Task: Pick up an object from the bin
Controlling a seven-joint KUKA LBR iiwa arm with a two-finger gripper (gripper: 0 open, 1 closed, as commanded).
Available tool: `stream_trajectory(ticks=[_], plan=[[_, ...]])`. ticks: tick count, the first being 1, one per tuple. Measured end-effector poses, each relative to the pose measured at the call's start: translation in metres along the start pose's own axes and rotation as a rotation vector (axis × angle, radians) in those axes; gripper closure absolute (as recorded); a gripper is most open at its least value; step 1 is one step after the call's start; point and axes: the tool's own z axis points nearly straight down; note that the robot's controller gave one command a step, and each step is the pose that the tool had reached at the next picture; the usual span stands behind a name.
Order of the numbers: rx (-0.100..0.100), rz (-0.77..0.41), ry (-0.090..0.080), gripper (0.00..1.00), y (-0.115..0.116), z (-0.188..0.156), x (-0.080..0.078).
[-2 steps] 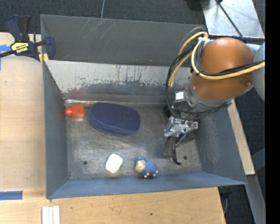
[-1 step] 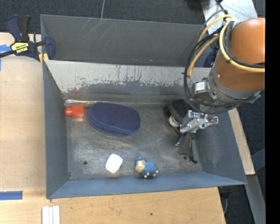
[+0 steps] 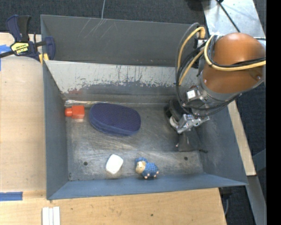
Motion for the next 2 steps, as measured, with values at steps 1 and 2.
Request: stream_trajectory(ticks=[1,2], plan=[[0.013,-0.04,0.002,1.0,0.008,-0.081,-0.001],[-0.007,-0.119,-0.002,1.0,0.081,-0.008,-0.038]])
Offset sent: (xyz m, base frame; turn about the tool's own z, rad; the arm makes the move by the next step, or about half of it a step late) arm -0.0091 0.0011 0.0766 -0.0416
